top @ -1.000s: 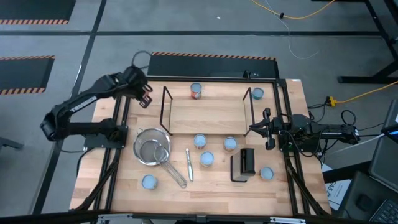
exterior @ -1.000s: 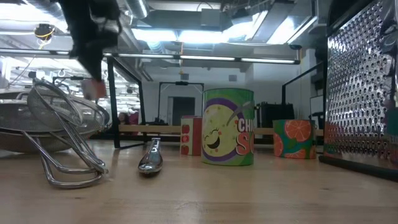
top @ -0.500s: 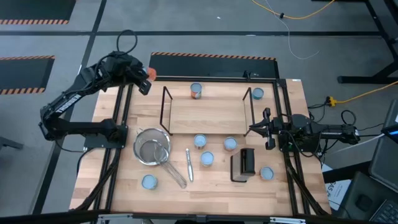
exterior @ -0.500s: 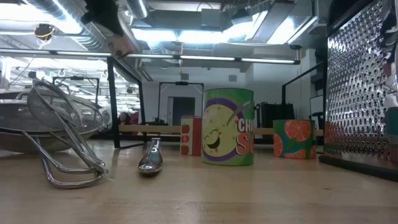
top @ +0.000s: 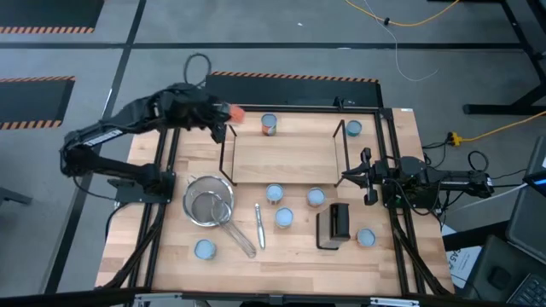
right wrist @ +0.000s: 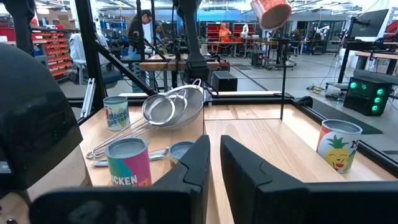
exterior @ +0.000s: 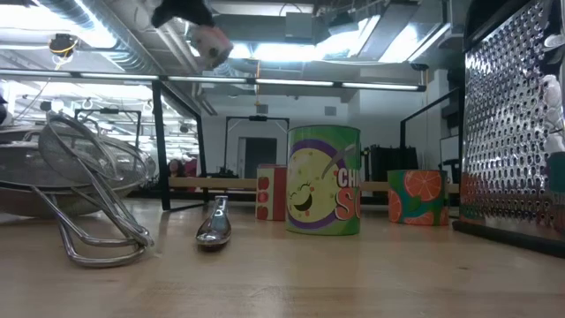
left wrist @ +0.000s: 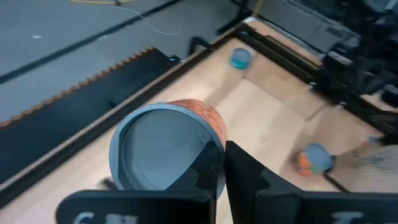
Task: Pick and place cans onto a shelf
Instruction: Put the orange can on the shelf
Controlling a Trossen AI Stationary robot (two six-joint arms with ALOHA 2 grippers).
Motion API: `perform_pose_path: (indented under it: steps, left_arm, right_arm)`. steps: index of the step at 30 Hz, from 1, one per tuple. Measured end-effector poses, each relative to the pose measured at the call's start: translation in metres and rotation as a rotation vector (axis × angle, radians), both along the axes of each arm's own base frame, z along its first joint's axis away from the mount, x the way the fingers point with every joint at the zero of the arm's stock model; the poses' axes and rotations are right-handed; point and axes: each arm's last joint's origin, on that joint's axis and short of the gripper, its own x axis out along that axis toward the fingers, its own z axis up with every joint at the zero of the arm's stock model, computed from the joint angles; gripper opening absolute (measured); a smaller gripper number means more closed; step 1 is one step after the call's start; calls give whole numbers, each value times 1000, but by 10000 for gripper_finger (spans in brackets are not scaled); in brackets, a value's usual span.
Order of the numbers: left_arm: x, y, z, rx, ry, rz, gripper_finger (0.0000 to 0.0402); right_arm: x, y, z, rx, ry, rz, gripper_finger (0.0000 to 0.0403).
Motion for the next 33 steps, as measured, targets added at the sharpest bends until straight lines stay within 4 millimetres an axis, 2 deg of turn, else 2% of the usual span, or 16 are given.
perform_pose_path:
  steps: [9, 16, 23, 33]
  left_arm:
    - [63, -22, -16, -84, 32, -107, 6]
    - [107, -36, -23, -131, 131, -154, 6]
    - [134, -44, -52, -259, 311, -122, 6]
    - [158, -45, -105, -367, 534, -37, 7]
  right_arm:
    - [0, 0, 0, 2, 0, 0, 45]
    - [0, 0, 0, 2, 0, 0, 45]
    - [0, 0, 0, 2, 0, 0, 45]
    - [0, 0, 0, 2, 0, 0, 45]
